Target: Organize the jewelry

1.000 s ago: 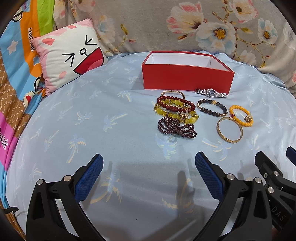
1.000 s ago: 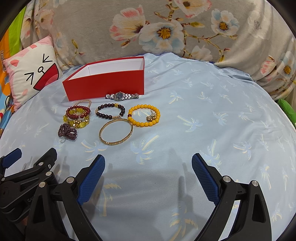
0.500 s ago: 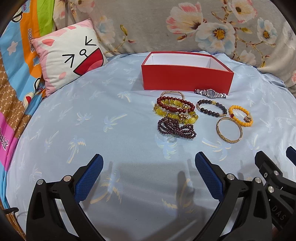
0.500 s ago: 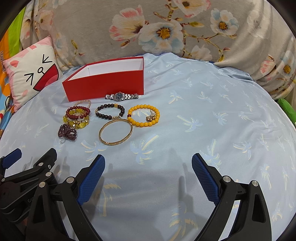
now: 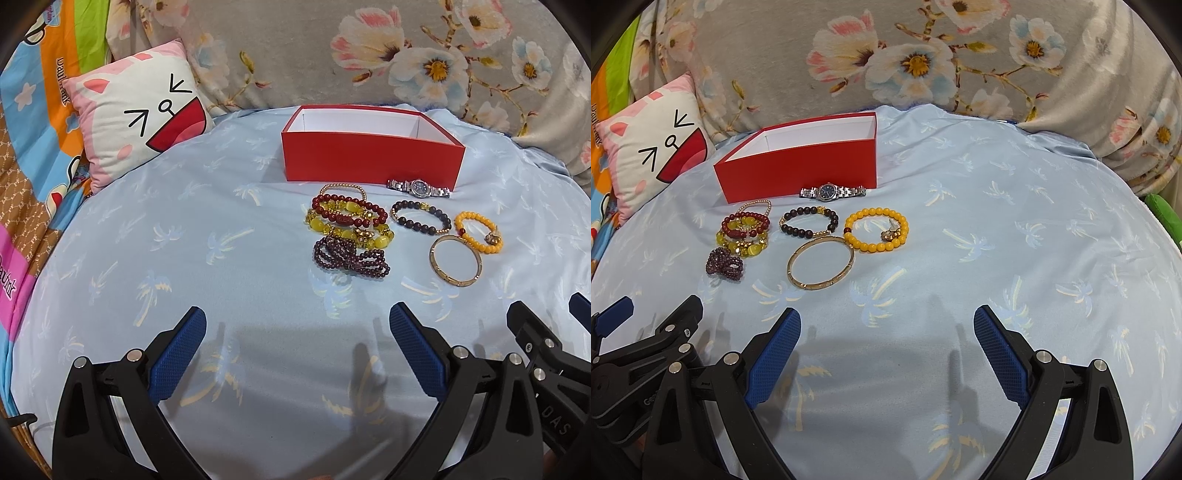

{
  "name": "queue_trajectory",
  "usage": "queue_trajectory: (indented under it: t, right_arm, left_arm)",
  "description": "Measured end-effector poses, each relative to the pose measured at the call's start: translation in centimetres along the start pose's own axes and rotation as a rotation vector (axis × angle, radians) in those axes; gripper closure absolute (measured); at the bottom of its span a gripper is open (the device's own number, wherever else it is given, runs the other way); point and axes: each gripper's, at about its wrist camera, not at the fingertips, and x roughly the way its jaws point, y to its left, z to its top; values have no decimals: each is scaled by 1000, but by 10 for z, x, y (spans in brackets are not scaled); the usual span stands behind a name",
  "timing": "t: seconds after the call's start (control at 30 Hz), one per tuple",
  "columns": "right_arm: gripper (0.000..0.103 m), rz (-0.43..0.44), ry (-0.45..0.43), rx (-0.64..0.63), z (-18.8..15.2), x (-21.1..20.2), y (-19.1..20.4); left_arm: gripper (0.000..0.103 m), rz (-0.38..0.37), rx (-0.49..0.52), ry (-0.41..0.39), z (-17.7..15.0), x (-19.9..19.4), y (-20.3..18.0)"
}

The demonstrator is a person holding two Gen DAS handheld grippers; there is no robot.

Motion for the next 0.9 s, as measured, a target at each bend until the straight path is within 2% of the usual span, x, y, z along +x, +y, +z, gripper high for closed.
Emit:
queue_trajectory:
  t: [0.3, 0.53, 0.77, 0.9]
  right_arm:
    - [12, 13, 23, 14, 1, 5, -4]
    - [12, 56, 41, -26, 6, 13, 8]
    - [26, 85, 94, -63, 21, 39, 27]
    - [31, 101, 128, -59, 28, 53, 36]
  left_arm:
    - [7, -70, -101, 21, 0, 0, 26]
    - [7, -29, -58, 24, 0, 7, 41]
    - [7, -70, -117, 73, -1, 20, 54]
    - [7, -62, -93, 65, -3, 18, 49]
